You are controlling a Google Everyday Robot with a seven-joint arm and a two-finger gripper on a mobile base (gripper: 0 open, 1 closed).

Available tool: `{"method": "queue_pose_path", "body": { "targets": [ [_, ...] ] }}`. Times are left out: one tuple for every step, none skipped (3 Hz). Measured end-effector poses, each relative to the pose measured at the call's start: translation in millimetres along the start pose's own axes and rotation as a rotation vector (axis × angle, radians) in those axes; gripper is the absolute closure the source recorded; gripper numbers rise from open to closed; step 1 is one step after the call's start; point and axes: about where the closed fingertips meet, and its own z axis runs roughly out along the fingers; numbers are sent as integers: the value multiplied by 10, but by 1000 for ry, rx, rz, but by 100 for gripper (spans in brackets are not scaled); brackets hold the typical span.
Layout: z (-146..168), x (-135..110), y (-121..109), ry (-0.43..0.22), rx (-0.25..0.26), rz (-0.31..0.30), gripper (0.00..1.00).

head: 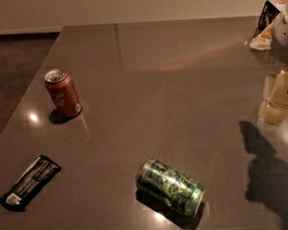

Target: Place green can upright

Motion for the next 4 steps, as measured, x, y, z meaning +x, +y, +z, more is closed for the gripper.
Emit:
{"method": "queue_pose_path", "body": {
  "targets": [
    [0,0,0,0,0,0,0],
    [-1,-15,-30,1,-10,-8,0],
    [53,-193,49,-18,-56,-31,0],
    [86,-398,197,-9,-83,-37,0]
  ]
}}
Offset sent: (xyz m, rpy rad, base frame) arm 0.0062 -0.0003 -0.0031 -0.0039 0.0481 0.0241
